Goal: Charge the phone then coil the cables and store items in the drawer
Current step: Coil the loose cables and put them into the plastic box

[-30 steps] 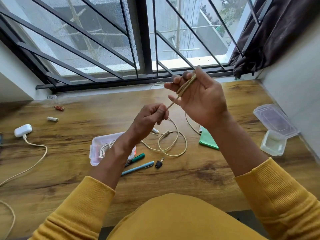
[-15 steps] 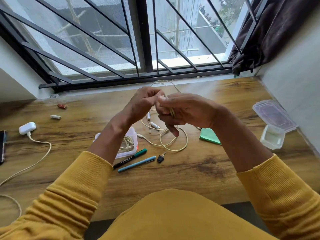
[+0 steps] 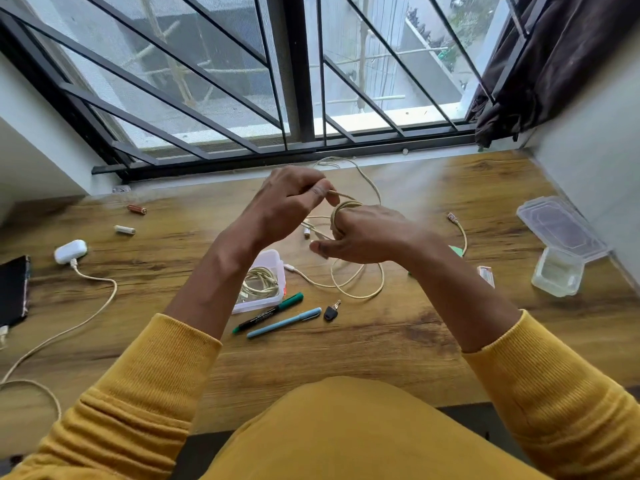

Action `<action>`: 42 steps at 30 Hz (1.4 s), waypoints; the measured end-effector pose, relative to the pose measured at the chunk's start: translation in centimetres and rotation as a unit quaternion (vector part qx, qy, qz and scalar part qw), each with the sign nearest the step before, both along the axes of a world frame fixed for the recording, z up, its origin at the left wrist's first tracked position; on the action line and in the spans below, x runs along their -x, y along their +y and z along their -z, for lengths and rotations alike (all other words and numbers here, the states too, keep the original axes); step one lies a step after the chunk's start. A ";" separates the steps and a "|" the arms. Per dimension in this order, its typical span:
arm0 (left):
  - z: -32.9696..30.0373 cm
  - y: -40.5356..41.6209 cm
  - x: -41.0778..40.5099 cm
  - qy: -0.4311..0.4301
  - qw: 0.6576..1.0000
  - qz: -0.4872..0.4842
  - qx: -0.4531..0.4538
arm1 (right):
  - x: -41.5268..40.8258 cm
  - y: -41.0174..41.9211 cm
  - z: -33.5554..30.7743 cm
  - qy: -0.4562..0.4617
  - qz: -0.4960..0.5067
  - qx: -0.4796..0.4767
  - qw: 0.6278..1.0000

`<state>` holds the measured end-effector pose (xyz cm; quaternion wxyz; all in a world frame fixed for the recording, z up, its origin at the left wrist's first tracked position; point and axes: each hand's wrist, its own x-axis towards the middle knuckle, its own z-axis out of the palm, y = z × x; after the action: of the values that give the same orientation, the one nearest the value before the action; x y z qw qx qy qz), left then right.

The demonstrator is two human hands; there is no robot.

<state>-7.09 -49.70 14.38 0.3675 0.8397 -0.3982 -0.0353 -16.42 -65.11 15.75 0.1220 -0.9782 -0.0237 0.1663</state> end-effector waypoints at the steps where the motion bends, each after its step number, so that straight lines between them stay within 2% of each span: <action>1: 0.3 0.1 0.0 0.011 1.000 -0.004 0.018 | -0.1 0.0 0.2 -0.012 0.004 0.019 1.000; 4: 0.5 0.1 0.3 0.036 0.996 -0.012 0.078 | -0.3 -0.1 0.4 -0.043 0.030 0.058 0.997; 8: 0.9 0.0 1.3 0.065 0.986 -0.017 0.153 | -0.7 -0.3 0.8 -0.085 0.086 0.044 0.992; 11: 1.9 0.1 1.9 0.113 0.974 -0.022 0.197 | -0.8 -0.7 0.5 -0.098 0.124 -0.037 0.987; 13: 2.5 0.2 2.2 0.130 0.970 -0.020 0.204 | -1.0 -1.2 0.0 -0.074 0.148 -0.176 0.970; 16: 3.0 0.0 2.7 0.157 0.963 -0.015 0.218 | -0.8 -1.7 0.1 -0.054 0.108 -0.425 0.897; 19: 3.4 -0.4 2.8 0.168 0.962 -0.013 0.216 | -0.7 -1.8 0.3 -0.087 0.110 -0.566 0.812; 25: 4.0 -0.5 3.2 0.189 0.958 0.017 0.217 | -1.3 -2.1 0.1 -0.105 0.158 -0.723 0.665; 28: 4.5 -0.6 2.9 0.178 0.963 0.027 0.198 | -1.3 -2.6 -0.2 -0.062 0.118 -0.794 0.593; 30: 4.6 -0.5 2.5 0.159 0.972 0.027 0.173 | -1.3 -2.7 -0.4 -0.036 0.084 -0.817 0.569; 33: 4.1 0.2 1.5 0.127 0.984 0.038 0.123 | -1.1 -2.8 -0.5 0.011 0.040 -0.804 0.593; 37: 2.4 1.6 -0.6 0.063 0.996 0.070 -0.003 | -0.9 -2.8 -0.3 0.093 -0.013 -0.733 0.673; 42: -0.4 2.8 -1.4 -0.075 0.990 -0.002 -0.122 | -0.5 -2.7 0.6 0.204 -0.063 -0.662 0.718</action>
<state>-5.66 -46.88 14.75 0.2318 0.8794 -0.4154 -0.0198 -15.87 -67.78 15.13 0.7299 -0.5863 -0.1637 0.3110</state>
